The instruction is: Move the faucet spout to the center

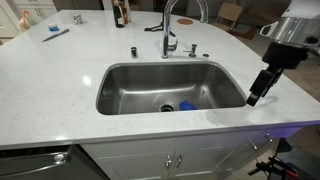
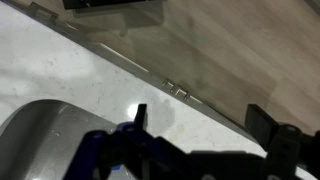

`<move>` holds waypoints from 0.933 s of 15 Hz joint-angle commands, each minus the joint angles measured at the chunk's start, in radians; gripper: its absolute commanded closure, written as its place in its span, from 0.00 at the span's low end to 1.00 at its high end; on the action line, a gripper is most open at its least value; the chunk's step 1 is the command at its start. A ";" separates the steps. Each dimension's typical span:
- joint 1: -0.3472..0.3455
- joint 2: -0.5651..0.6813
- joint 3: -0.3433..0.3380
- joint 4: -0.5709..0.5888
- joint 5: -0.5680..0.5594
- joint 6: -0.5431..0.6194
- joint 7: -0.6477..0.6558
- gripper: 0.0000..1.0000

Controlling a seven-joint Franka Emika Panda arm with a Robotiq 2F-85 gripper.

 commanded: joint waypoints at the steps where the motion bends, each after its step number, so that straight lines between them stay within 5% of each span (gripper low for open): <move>1: -0.015 0.001 0.013 0.002 0.004 -0.003 -0.004 0.00; 7: -0.015 0.001 0.013 0.002 0.004 -0.003 -0.004 0.00; 14: -0.093 0.048 -0.002 0.034 -0.101 0.087 0.065 0.00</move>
